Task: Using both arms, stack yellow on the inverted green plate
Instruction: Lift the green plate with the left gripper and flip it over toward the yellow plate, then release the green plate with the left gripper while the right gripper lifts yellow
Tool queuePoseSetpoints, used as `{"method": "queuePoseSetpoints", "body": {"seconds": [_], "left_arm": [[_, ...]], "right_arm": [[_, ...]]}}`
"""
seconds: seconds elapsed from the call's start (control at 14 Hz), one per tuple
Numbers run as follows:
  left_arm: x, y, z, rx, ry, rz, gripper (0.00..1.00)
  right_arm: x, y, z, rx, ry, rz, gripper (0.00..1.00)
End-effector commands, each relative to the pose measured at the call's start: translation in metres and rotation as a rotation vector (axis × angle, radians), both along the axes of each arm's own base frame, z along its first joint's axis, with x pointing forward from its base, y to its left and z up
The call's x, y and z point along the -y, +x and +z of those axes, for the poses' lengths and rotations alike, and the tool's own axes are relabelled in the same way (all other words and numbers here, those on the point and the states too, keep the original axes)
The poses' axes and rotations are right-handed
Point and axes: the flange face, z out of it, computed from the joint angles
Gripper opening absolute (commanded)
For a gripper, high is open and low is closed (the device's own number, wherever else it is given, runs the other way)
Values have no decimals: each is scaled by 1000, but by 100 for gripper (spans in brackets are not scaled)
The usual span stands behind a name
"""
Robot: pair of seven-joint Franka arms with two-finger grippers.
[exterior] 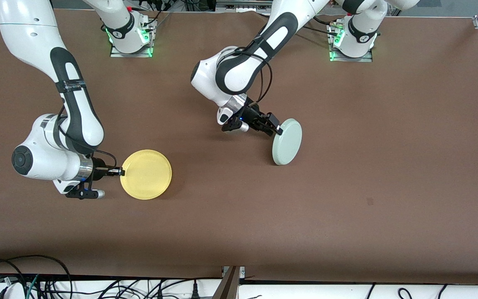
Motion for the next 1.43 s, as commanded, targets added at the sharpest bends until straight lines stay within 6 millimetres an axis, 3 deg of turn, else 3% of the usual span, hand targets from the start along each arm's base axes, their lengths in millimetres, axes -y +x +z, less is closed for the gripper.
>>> {"method": "queuePoseSetpoints", "body": {"seconds": [0.0,0.21,0.36,0.5,0.64,0.71,0.86,1.0,1.14,1.36], "left_arm": [[8,30,17,-14,-244,142,100],[16,51,35,22,-484,261,100],[4,71,59,14,-554,314,100],[-44,111,98,43,-600,392,100],[-116,154,143,-14,-653,397,100],[-161,177,160,-43,-663,382,100],[-239,206,186,-87,-662,367,100],[-311,226,208,-83,-662,382,100],[-358,227,237,-79,-657,410,100],[-426,207,284,-181,-727,455,100]], "right_arm": [[-2,0,1,-8,17,-10,0],[-2,0,2,-8,16,-14,0],[-7,1,4,-4,17,-9,0],[-22,-1,6,-14,11,-34,0],[-53,-5,9,-32,0,-71,0],[-72,-8,11,-45,-8,-109,0],[-132,-21,17,-74,-29,-182,0],[-215,-46,25,-90,-49,-241,0],[-298,-81,32,-92,-60,-256,0],[-384,-129,40,-67,-50,-328,0]]}}
